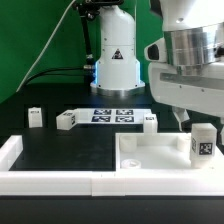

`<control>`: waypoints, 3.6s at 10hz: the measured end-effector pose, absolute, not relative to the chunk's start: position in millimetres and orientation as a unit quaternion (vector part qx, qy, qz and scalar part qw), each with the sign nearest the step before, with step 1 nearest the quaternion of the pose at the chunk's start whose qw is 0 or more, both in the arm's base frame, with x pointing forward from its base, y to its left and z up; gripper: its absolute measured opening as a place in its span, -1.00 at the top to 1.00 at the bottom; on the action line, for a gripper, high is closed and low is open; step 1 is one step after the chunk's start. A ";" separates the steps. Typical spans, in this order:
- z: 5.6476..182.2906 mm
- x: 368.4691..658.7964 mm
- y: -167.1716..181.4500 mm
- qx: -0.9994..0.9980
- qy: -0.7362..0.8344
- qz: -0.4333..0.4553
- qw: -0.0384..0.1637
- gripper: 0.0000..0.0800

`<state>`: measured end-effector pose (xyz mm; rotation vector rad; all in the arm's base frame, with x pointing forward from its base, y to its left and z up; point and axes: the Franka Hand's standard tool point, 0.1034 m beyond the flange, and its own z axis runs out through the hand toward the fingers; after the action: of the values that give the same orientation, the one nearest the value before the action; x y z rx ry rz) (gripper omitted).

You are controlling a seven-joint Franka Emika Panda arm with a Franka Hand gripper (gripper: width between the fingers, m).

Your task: Assemble one leg

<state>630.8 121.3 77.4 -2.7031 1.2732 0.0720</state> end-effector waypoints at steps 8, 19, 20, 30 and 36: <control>74.6 630.6 123.8 -0.998 0.029 -0.004 0.047 -0.62; 73.5 630.8 114.4 -0.946 0.320 0.007 0.055 0.26; 73.2 629.2 114.0 -0.914 0.401 0.014 0.059 0.26; 72.3 626.3 122.6 -0.849 0.524 0.034 0.059 -0.53; 70.1 627.1 123.8 -0.986 0.157 0.007 0.051 -0.62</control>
Offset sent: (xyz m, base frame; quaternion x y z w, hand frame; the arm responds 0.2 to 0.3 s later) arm 0.0105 0.0040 -0.0035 -0.0324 -0.0079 -0.3628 0.9313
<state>627.1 123.8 70.1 -3.0027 0.4766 0.0221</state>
